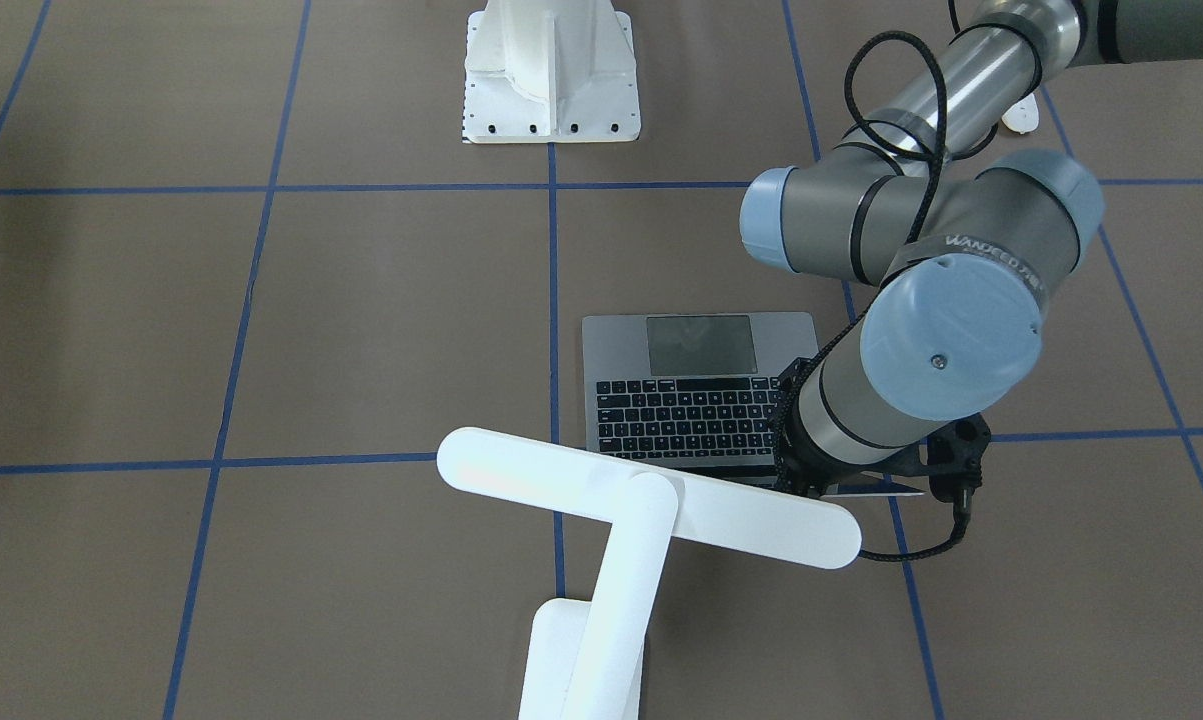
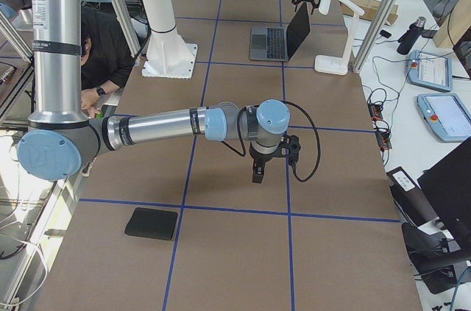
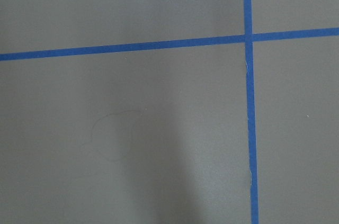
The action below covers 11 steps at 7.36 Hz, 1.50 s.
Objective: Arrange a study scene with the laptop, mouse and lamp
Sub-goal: 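Release the laptop and withdraw the left gripper away from it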
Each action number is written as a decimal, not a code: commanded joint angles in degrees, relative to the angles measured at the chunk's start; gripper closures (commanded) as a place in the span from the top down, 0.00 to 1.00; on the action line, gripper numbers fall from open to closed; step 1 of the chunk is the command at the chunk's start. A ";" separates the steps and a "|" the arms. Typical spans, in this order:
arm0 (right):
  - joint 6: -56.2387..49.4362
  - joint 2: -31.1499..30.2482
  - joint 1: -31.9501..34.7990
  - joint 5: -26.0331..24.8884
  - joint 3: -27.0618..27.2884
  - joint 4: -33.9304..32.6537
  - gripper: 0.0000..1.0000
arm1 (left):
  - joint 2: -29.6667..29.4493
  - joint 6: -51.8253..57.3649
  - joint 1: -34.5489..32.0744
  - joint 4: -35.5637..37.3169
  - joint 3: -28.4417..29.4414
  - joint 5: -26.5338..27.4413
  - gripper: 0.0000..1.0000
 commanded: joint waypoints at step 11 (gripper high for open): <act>-34.11 -12.54 -0.09 4.78 -3.30 -0.08 1.00 | 35.64 46.33 -4.14 1.54 -40.13 5.46 1.00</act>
